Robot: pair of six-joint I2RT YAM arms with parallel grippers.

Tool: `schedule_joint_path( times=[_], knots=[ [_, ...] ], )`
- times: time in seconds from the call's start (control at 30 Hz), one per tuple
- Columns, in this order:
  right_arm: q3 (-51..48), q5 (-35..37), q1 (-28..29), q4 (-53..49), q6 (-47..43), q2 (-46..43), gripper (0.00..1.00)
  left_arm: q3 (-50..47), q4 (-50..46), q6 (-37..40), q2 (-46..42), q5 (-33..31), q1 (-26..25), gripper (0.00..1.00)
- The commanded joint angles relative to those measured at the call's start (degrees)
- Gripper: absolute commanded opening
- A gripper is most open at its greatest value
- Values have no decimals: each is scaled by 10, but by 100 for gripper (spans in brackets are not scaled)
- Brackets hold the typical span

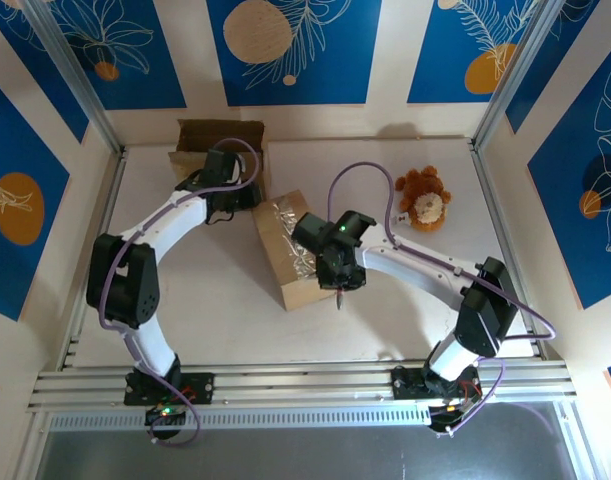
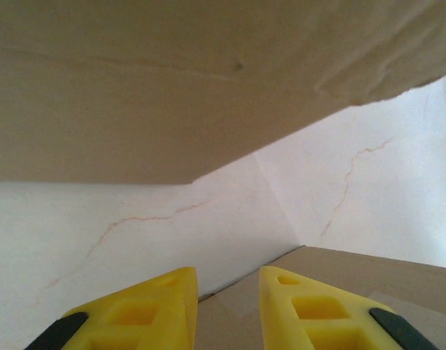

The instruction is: Unpack the express box

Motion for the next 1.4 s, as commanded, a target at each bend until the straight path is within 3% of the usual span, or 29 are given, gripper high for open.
schedule_joint_path(
  times=[0.0, 0.27, 0.57, 0.8, 0.93, 1.03, 1.17, 1.37],
  knots=[
    [50, -5, -34, 44, -70, 35, 0, -51, -13, 7, -48, 27, -19, 28],
    [151, -18, -104, 68, -209, 110, 0, -163, -41, -25, -174, 1, -56, 28],
    [123, -63, -128, 92, -211, 104, 0, -220, -47, -46, -226, -30, -72, 30],
    [69, -39, -133, 86, -189, 49, 0, -174, -144, -34, -238, -141, -71, 50],
    [45, -26, -144, 77, -185, 10, 0, -146, -200, -30, -277, -198, -70, 56],
    [30, -27, -151, 76, -185, -21, 0, -135, -207, -23, -315, -192, -70, 63],
    [17, -43, -153, 83, -187, -58, 0, -131, -168, -3, -346, -121, -71, 75],
    [-3, -62, -153, 95, -187, -94, 0, -117, -137, 8, -304, -71, -82, 85]
  ],
)
